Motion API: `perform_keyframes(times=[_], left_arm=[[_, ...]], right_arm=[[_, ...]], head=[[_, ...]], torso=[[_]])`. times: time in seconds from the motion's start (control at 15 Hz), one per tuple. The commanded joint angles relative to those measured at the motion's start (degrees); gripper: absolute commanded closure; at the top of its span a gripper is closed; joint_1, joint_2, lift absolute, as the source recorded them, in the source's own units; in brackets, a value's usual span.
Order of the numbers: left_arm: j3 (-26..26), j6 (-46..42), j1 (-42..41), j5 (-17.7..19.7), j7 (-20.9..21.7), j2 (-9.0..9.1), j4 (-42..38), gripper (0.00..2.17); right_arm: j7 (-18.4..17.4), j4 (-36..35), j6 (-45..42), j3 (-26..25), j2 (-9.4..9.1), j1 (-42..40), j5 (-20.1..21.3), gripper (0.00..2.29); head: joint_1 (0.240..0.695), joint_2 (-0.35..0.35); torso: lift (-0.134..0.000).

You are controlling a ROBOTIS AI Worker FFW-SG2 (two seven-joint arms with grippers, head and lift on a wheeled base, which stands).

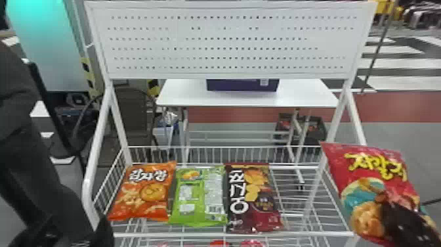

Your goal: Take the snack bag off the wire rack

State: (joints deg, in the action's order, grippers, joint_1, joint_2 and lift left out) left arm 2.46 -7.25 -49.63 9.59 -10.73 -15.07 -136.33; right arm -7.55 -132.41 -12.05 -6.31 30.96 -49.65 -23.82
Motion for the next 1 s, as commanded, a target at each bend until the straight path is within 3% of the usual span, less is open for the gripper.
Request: perform_keyframes(times=[0.0,0.93], left_arm=[[-0.1,0.0,0.0,0.0,0.0,0.04,-0.2,0.19],[-0.1,0.0,0.7,0.3,0.2,0.04,0.6,0.19]], right_arm=[[0.0,-0.6,1.8,-0.8,-0.29,-0.5,0.0,2.11],[-0.8,-0.1,0.4,-1.9,-0.82,-0.8,-1.1,2.11]], head=[[0.499,0.0],[0.499,0.0]], torso=[[0.0],[0.0]])
